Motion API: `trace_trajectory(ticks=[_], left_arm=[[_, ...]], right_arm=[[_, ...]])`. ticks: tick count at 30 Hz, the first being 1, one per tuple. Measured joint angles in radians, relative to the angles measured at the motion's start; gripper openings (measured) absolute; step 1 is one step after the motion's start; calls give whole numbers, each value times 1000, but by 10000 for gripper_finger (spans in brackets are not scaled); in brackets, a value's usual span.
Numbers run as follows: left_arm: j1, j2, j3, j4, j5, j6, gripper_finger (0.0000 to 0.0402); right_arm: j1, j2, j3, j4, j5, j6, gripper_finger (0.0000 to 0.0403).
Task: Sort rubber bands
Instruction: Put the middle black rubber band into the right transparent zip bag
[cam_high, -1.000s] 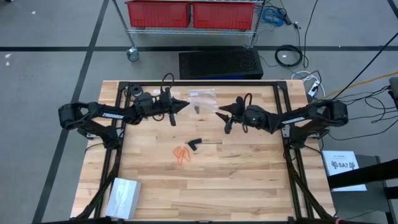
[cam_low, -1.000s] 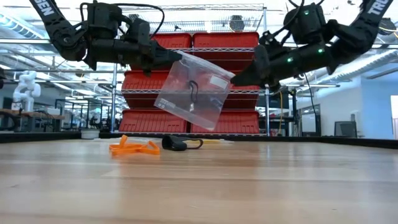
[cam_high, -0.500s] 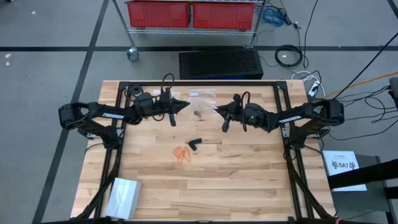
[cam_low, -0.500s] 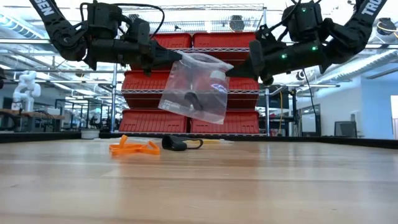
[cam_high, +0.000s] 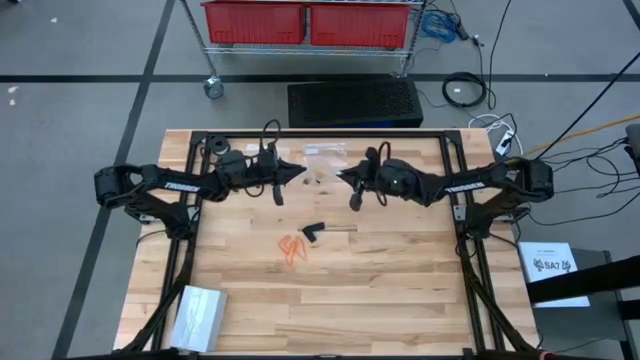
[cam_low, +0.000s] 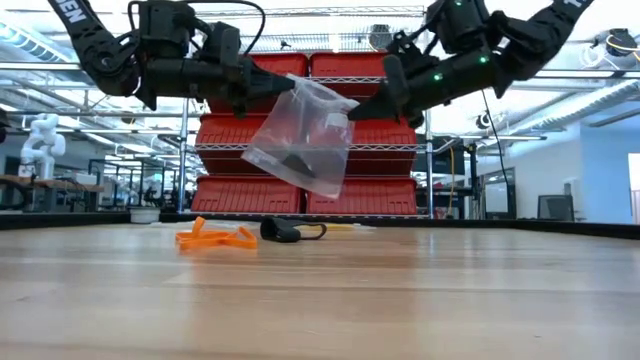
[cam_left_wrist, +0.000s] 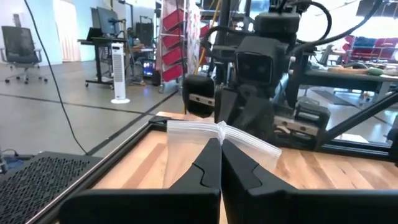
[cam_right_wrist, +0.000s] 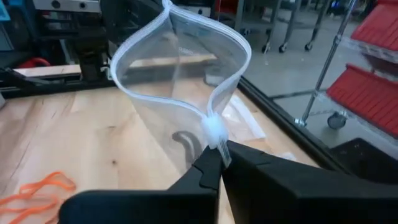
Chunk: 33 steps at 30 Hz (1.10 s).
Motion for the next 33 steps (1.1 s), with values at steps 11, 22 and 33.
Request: trace_trajectory(ticks=[11, 22, 33], left_arm=[[24, 0, -16, -11, -10, 20, 0], [67, -54, -51, -11, -16, 19, 0], [71, -74, -51, -10, -22, 32, 0]], right_arm=[[5, -69, 64, -317, 33, 94, 80], [133, -113, 65, -477, -75, 202, 188], [230, 230, 68, -187, -75, 239, 194]])
